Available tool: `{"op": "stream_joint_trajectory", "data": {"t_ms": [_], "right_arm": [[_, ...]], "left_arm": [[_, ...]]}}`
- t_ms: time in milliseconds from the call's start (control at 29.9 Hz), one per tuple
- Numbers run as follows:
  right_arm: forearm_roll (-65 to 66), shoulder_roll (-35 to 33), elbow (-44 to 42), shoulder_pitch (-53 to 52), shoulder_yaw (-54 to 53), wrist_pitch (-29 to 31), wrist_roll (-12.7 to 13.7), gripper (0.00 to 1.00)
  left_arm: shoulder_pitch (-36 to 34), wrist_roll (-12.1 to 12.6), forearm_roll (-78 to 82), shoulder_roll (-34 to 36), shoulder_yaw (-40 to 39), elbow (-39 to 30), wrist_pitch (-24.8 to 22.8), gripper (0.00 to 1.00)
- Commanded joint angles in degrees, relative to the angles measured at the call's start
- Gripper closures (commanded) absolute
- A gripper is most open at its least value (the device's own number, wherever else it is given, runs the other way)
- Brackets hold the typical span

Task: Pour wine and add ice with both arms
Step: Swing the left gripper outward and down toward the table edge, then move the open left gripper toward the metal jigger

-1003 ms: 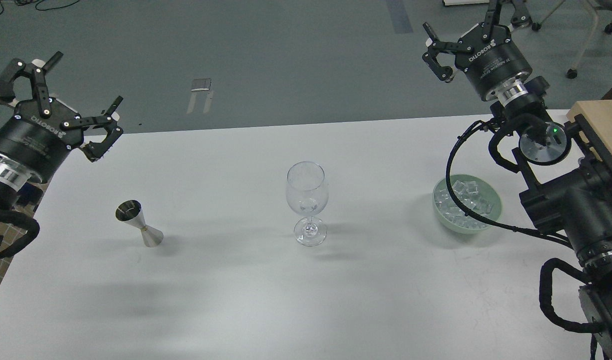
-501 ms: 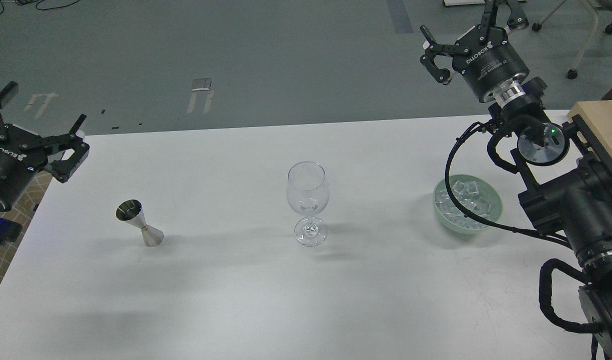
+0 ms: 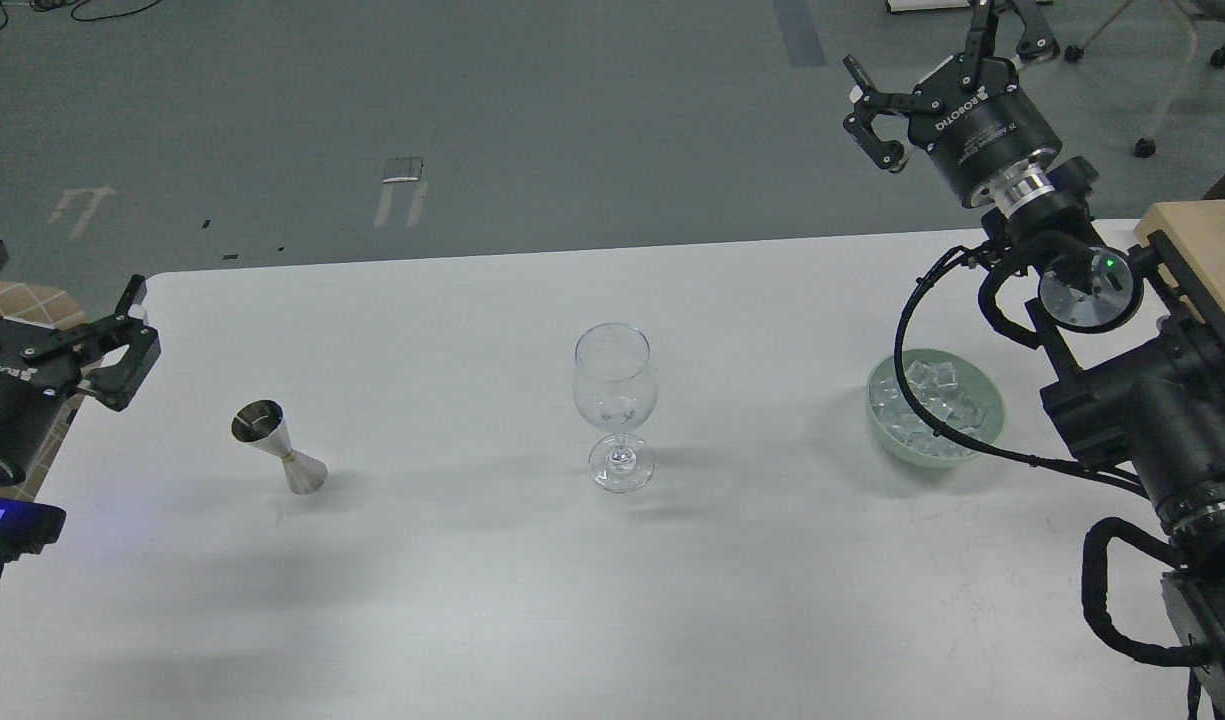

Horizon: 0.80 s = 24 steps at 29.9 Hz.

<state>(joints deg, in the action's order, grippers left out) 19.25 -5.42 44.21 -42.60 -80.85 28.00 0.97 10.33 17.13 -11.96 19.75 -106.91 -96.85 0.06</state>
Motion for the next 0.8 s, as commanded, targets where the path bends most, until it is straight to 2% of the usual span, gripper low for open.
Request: {"op": "stream_joint_trajectory", "data": {"t_ms": [0,334,769], "right_arm": [[0.00,0.14,-0.53,-0.03,0.07,0.00,0.00,0.00],[0.00,0.41,-0.36,-0.03,-0.10,0.00,0.00,0.00],[0.00,0.58,-0.27,-0.03,-0.19,0.00,-0.09,0.00]], "left_arm": [[2.41,0.01,0.01,-1.99,-0.14,-0.27,-0.94,0.02],[12.51,0.10,0.01,-7.09,0.12,-2.64,-7.09,0.02],[19.90,0.10,0.01,-10.96,0.73,-3.08,-12.36,0.02]]}}
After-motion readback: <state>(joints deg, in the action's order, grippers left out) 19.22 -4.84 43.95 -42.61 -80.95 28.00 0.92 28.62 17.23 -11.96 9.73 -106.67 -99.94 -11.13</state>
